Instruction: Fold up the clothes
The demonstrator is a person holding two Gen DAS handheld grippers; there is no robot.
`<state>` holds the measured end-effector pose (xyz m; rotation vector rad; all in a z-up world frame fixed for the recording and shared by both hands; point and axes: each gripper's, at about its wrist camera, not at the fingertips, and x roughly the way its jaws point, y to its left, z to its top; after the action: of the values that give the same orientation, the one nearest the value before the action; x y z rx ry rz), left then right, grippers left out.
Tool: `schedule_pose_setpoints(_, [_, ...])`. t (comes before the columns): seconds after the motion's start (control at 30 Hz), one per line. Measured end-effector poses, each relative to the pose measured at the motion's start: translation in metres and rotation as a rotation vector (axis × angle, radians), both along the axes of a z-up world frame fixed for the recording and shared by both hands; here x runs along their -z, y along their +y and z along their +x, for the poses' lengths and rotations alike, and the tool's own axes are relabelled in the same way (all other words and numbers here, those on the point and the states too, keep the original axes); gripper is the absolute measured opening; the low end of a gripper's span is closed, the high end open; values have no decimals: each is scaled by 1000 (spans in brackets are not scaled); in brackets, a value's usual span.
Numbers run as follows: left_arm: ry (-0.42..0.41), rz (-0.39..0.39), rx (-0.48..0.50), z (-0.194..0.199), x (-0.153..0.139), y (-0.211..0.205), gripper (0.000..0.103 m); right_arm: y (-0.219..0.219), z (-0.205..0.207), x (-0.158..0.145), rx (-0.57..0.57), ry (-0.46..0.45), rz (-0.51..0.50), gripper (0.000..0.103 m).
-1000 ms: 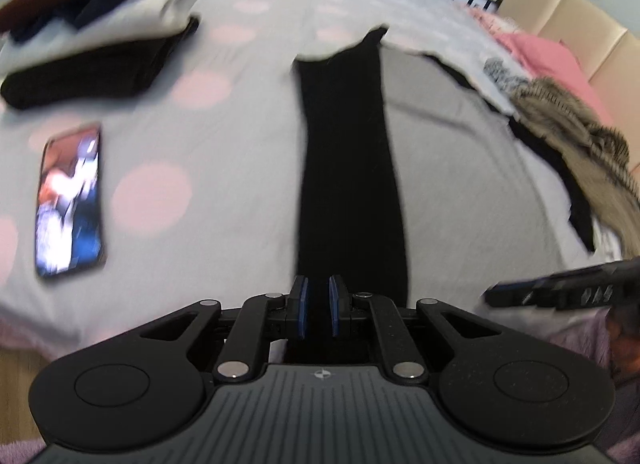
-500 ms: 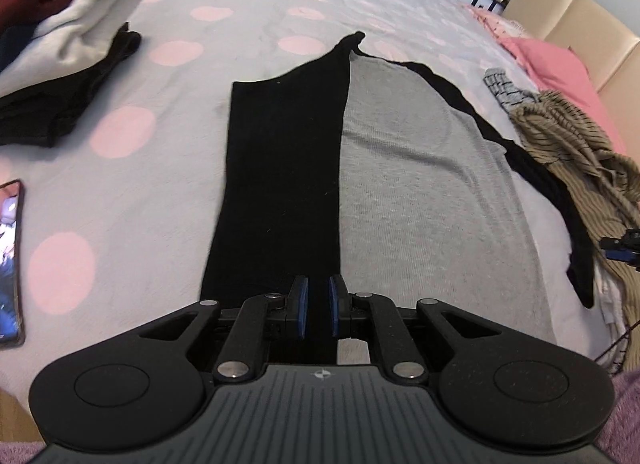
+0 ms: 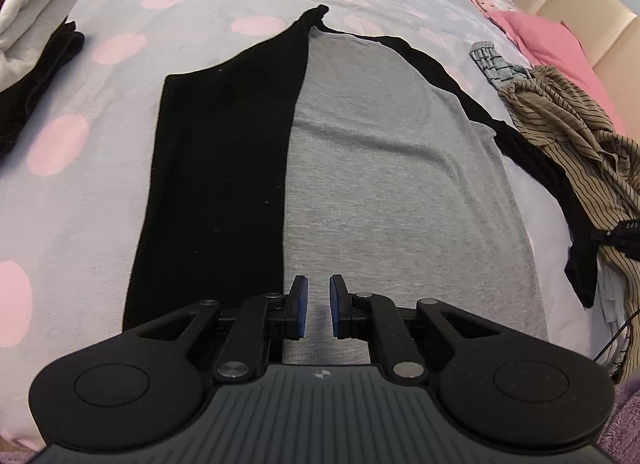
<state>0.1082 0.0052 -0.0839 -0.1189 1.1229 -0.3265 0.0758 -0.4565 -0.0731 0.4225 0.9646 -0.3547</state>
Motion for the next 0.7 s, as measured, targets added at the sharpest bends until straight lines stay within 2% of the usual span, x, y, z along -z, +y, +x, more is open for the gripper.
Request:
schedule_pose_setpoints(0.23, [-11, -42, 19, -6, -6, -4, 9, 35, -19, -48, -130, -157, 141, 3])
schedule_pose_setpoints(0.47, [-47, -74, 69, -16, -14, -12, 9, 111, -26, -90, -403, -266, 286, 3])
schedule_pose_setpoints(0.57, [-43, -70, 59, -18, -13, -10, 9, 155, -27, -96, -566, -248, 313, 3])
schedule_pose_setpoints(0.7, [-37, -72, 52, -20, -12, -5, 9, 207, -31, -82, -745, -159, 305, 3])
